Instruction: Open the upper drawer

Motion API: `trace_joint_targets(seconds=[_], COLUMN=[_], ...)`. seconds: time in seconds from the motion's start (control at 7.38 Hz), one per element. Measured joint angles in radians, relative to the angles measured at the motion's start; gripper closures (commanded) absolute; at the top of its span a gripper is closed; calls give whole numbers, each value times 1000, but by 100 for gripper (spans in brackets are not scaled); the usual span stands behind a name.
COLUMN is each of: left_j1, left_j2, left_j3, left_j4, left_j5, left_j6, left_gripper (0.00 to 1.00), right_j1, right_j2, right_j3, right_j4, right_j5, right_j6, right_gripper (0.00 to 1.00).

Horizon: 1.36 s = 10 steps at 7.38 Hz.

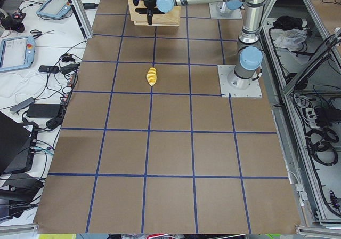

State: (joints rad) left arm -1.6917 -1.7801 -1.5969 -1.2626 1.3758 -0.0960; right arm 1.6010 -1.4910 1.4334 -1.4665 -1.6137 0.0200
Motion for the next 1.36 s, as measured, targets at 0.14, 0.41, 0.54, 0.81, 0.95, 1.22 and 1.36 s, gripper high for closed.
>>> trace_joint_targets(seconds=[0.14,0.41,0.54,0.81,0.95,1.22,1.36], left_j1=[6,30,42,51,50,50,51], left_j2=[3,15,24,68,100,172,199], left_j3=[0,2,10,63,101,151,154], left_j4=[-10,-35,-47,-130,-196,-310,-333], left_j5=[1,1,0,30,83,182,211], left_j6=[8,35,45,51,54,77,95], left_gripper=[0,0,0,0,0,0,0], right_j1=[0,-1,-1,0,0,0,0], right_j2=[0,0,0,0,0,0,0], right_j3=[0,-1,-1,0,0,0,-1], right_j4=[0,0,0,0,0,0,0], right_j5=[0,0,0,0,0,0,0], right_j6=[0,-1,-1,-1,0,0,0], right_gripper=[0,0,0,0,0,0,0])
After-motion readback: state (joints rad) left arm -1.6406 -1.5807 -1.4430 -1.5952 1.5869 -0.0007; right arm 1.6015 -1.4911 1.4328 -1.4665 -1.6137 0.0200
